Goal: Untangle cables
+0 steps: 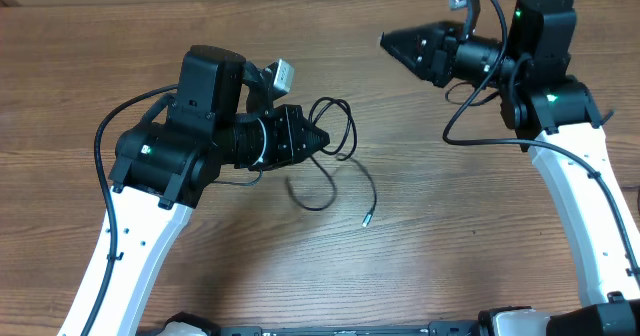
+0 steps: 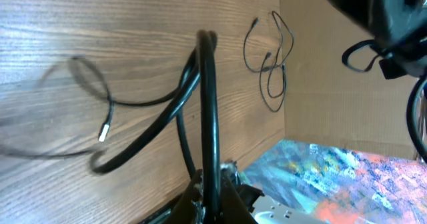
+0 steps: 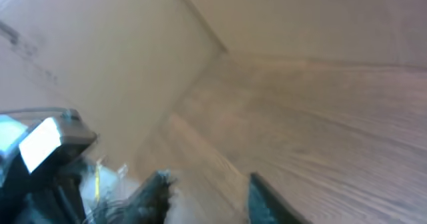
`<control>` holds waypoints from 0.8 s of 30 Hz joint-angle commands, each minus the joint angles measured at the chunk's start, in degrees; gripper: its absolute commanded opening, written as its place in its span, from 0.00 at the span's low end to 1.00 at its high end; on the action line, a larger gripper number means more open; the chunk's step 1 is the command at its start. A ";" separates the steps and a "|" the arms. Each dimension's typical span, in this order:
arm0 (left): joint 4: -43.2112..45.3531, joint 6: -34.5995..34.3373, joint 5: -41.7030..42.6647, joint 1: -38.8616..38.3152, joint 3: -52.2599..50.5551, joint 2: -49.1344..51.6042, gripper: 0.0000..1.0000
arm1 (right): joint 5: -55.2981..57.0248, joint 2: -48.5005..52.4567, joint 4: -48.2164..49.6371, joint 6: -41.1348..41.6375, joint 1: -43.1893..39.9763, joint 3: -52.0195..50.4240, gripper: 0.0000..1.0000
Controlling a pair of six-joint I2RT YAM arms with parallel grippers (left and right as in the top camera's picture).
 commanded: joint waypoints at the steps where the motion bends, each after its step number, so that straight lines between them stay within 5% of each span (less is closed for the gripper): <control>1: 0.07 1.33 -0.13 0.00 0.76 -1.31 0.04 | -2.62 -1.20 -4.50 -8.28 0.00 0.55 0.56; 4: 0.15 1.29 0.09 0.00 0.76 -1.31 0.04 | -2.60 -1.20 -11.80 -16.96 0.37 0.55 0.68; 14: 4.98 -3.87 2.84 -0.66 0.76 -1.31 0.04 | -2.49 -1.16 -17.59 -33.22 6.45 0.52 0.62; 19: 7.08 -5.64 3.32 -1.88 0.76 -1.31 0.04 | -1.86 -1.14 -16.72 -34.45 9.14 0.52 0.59; 20: 7.28 -6.01 3.32 -2.05 0.76 -1.31 0.04 | -1.88 -1.14 -16.55 -34.45 9.51 0.52 0.56; 21: 7.34 -6.54 3.30 -2.23 0.76 -1.31 0.04 | -1.86 -1.14 -16.28 -34.45 9.81 0.52 0.38; 22: 7.41 -6.56 3.30 -2.43 0.76 -1.31 0.04 | -1.66 -1.14 -15.80 -34.38 10.03 0.52 0.04; 24: 7.15 -6.45 3.28 -2.47 0.76 -1.31 0.04 | -1.66 -1.14 -15.39 -34.34 10.03 0.52 0.04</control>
